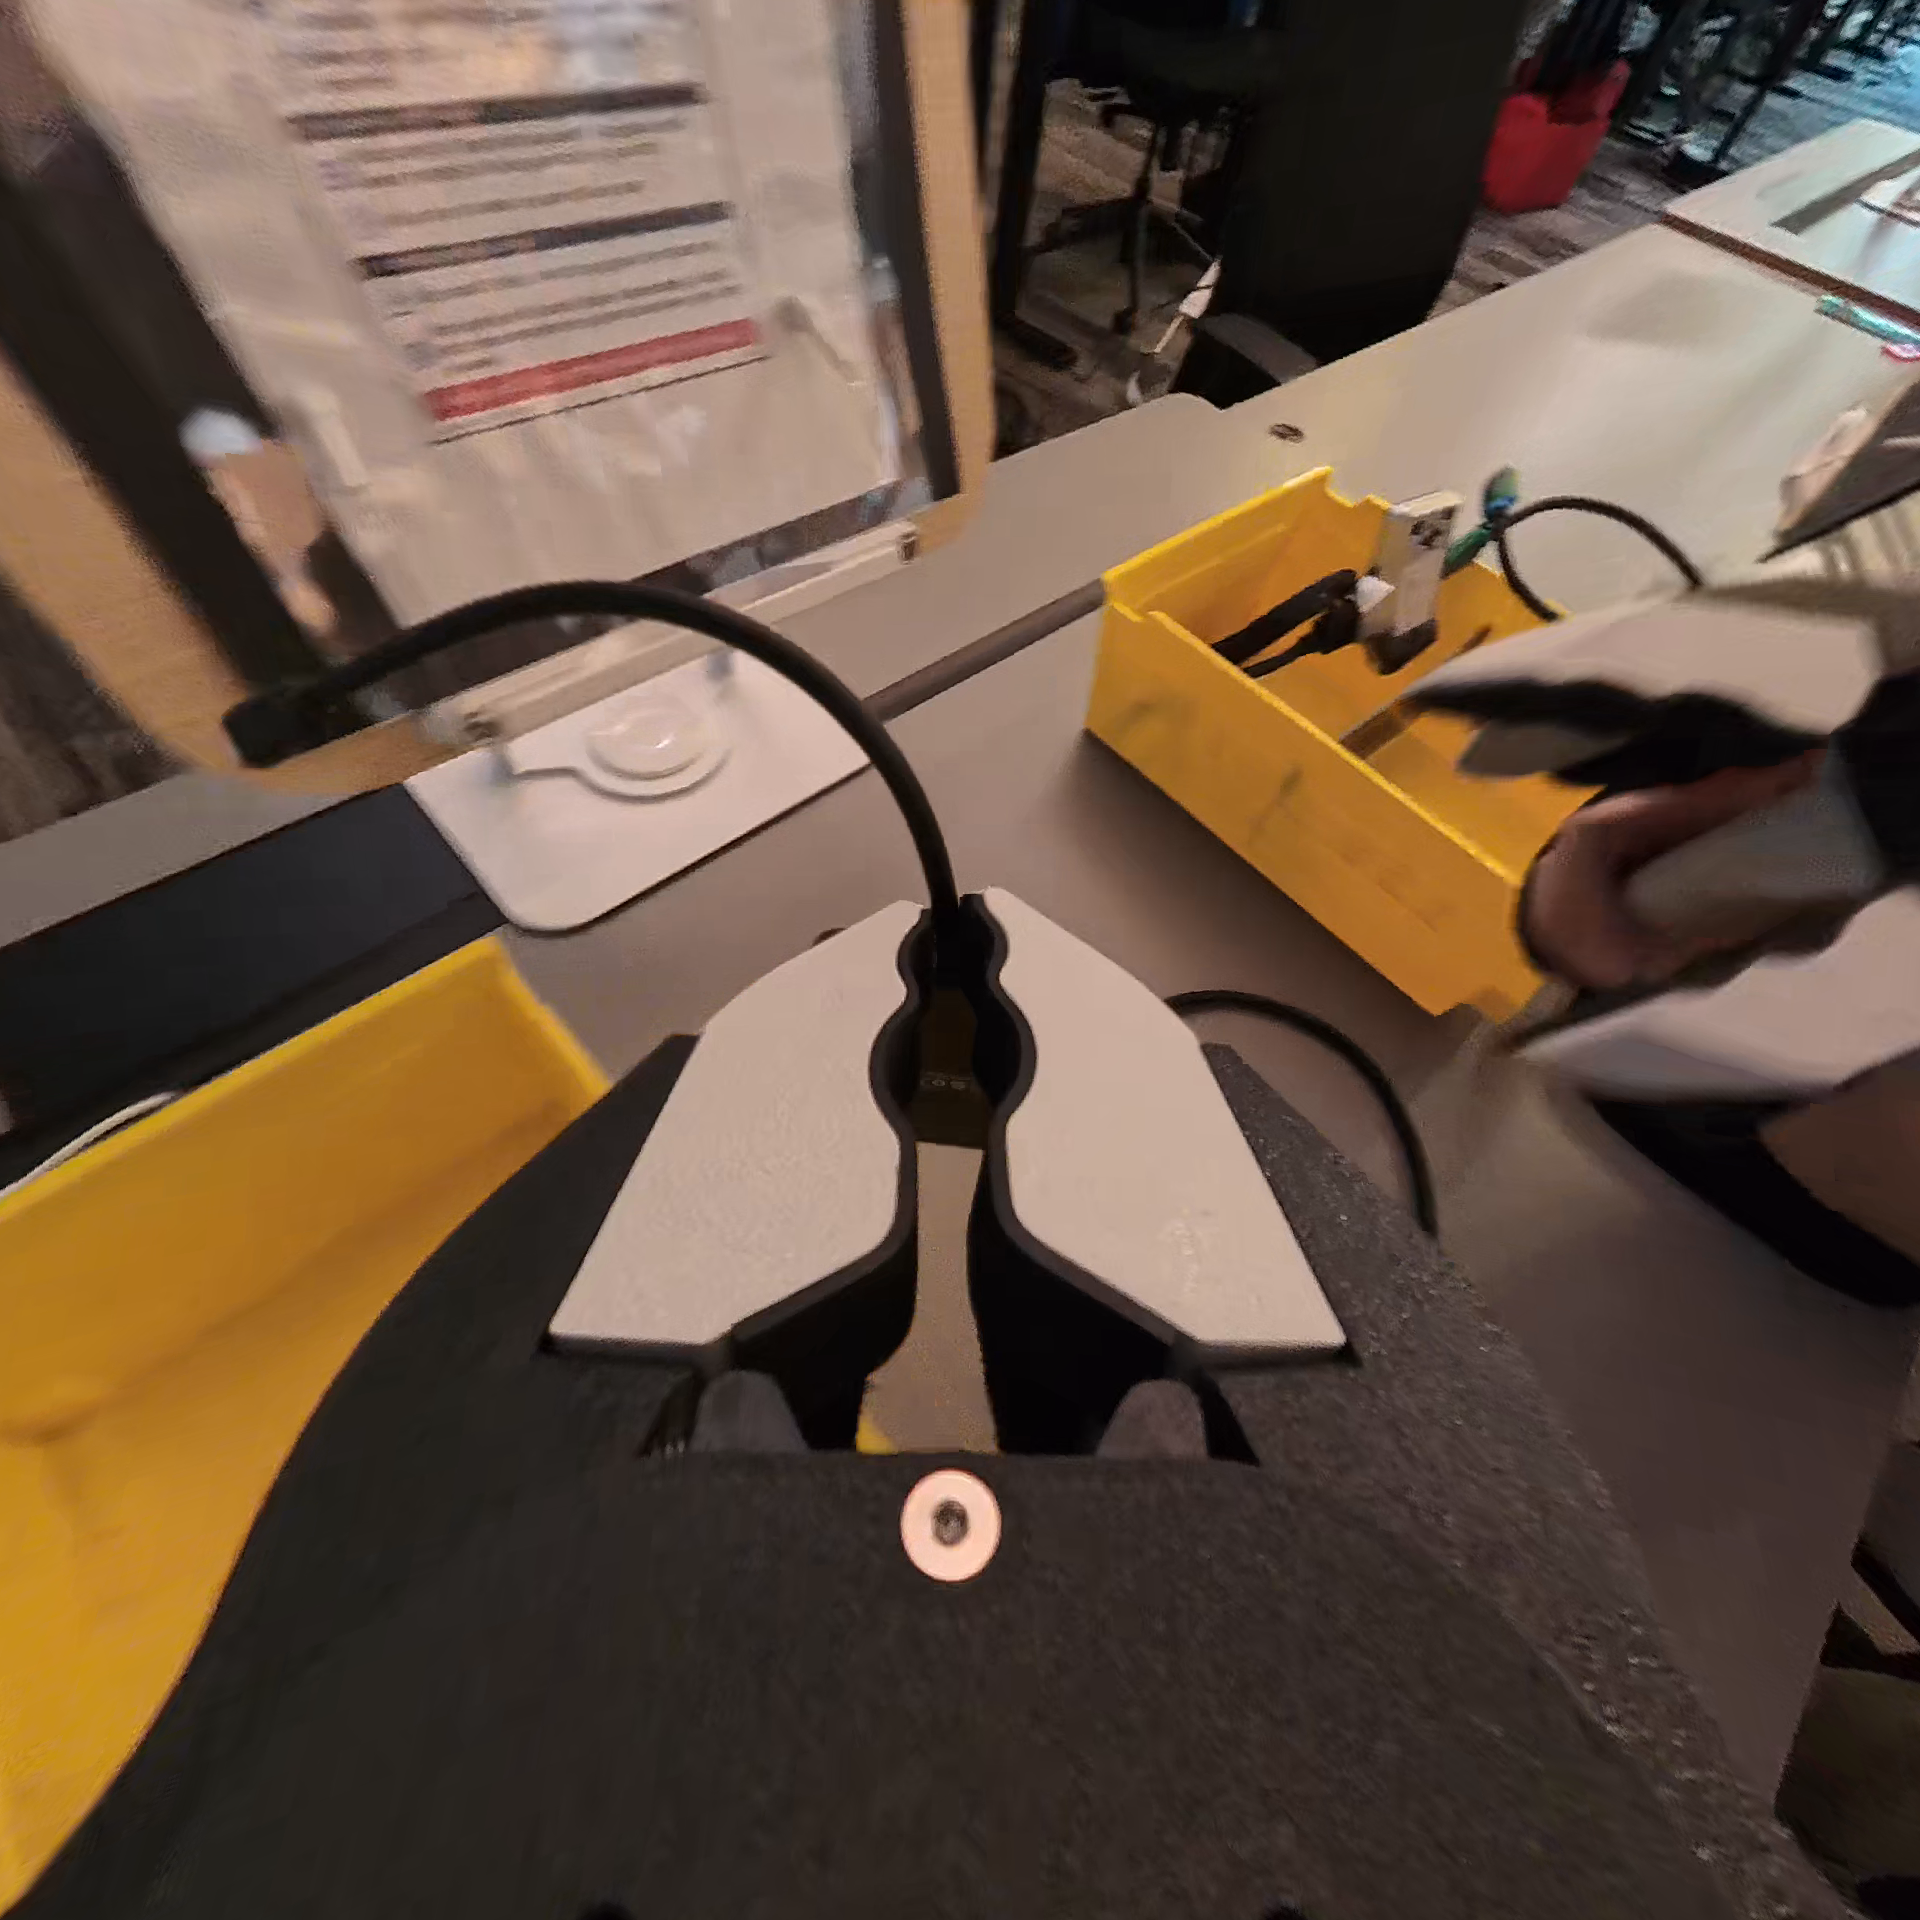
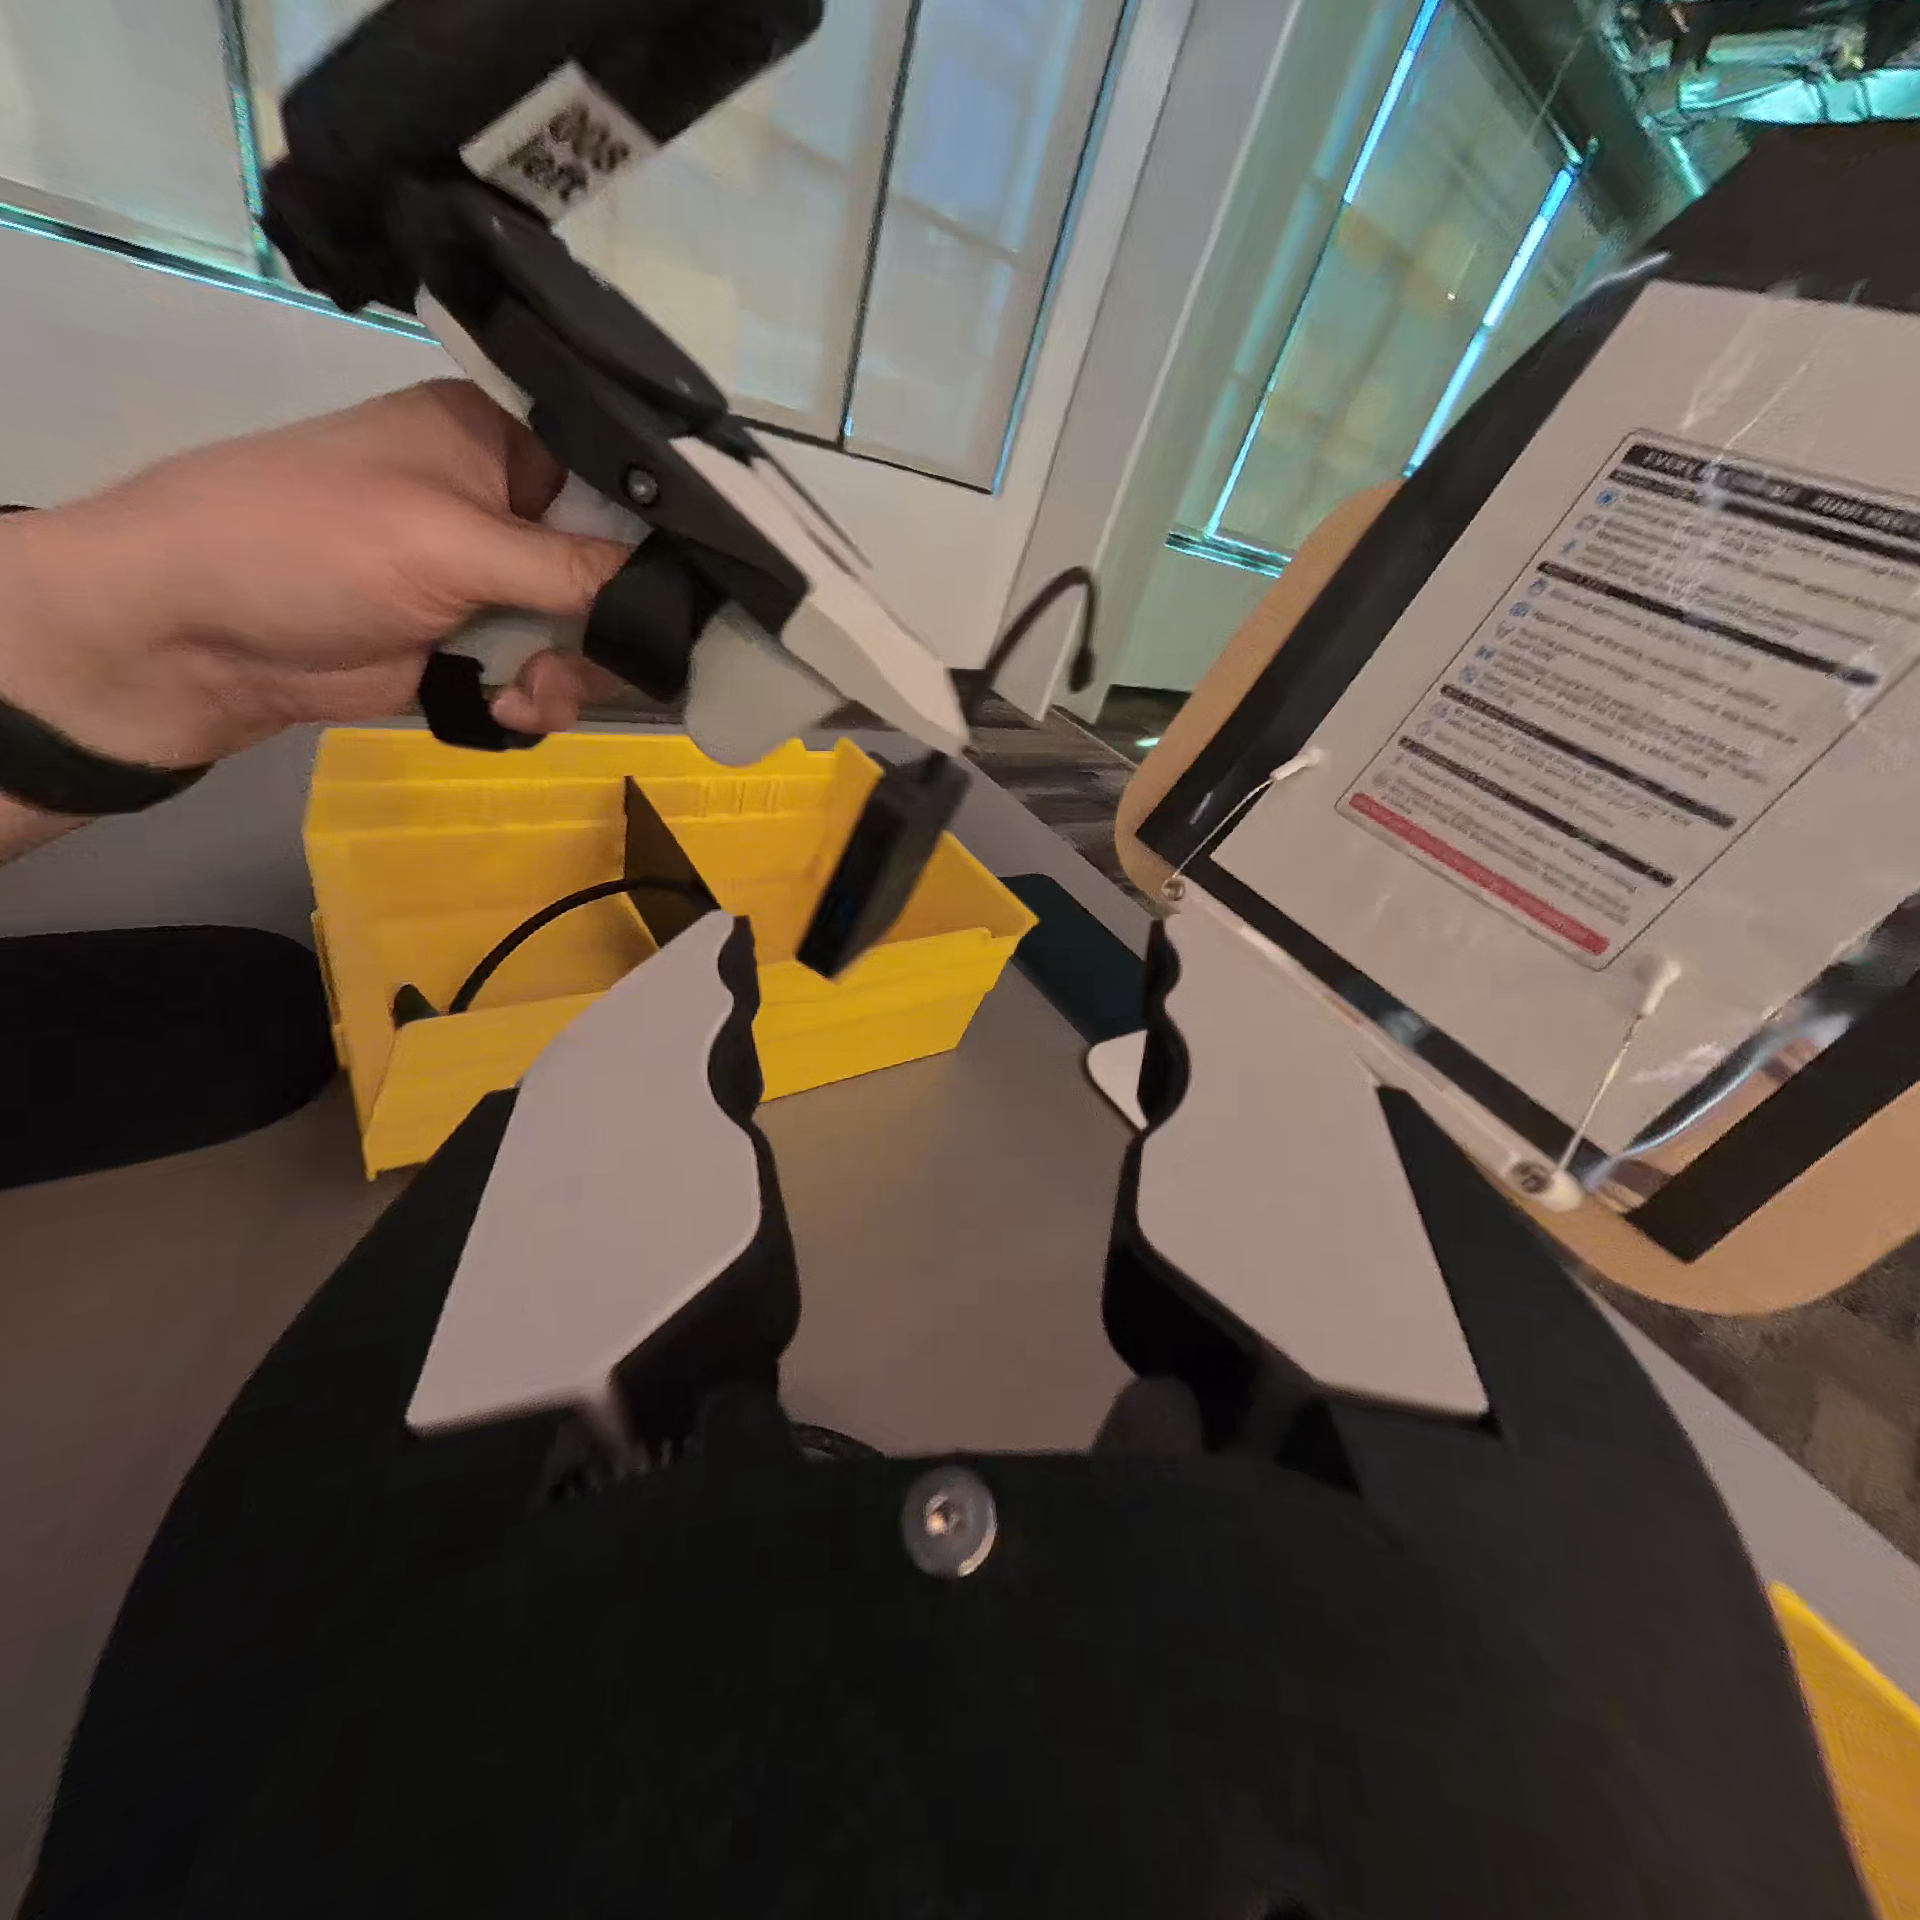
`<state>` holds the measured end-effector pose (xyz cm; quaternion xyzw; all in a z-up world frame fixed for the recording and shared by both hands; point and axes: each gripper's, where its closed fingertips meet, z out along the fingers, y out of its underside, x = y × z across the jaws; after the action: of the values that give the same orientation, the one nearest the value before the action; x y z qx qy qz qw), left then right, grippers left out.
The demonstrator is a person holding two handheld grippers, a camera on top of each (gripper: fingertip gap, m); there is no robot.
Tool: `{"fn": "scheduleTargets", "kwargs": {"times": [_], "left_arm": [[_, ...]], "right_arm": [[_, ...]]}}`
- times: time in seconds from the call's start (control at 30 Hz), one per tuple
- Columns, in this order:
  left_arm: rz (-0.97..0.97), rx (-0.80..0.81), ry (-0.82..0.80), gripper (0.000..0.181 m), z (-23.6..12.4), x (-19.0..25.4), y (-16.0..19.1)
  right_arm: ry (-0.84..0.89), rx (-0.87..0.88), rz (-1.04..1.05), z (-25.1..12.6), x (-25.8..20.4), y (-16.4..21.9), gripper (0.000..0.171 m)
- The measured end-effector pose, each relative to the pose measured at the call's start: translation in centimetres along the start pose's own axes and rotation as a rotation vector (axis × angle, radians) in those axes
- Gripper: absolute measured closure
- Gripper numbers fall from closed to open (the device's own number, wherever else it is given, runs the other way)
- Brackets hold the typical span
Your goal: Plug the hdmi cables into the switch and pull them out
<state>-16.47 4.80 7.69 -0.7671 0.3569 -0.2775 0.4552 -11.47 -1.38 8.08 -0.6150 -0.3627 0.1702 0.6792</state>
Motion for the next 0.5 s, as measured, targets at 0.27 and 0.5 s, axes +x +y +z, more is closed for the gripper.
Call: {"fn": "scheduleTargets", "kwargs": {"times": [0.27,0.5], "left_arm": [[0.108,0.011,0.073,0.173,4.6,7.8,-1.3],[0.026,0.182,0.156,0.124,2.5,7.8,-2.5]], "right_arm": [[0.068,-0.194,0.169,0.8,3.0,6.1,0.157],[-0.279,-0.008,0.530,-2.6,5.2,1.8,0.156]]}}
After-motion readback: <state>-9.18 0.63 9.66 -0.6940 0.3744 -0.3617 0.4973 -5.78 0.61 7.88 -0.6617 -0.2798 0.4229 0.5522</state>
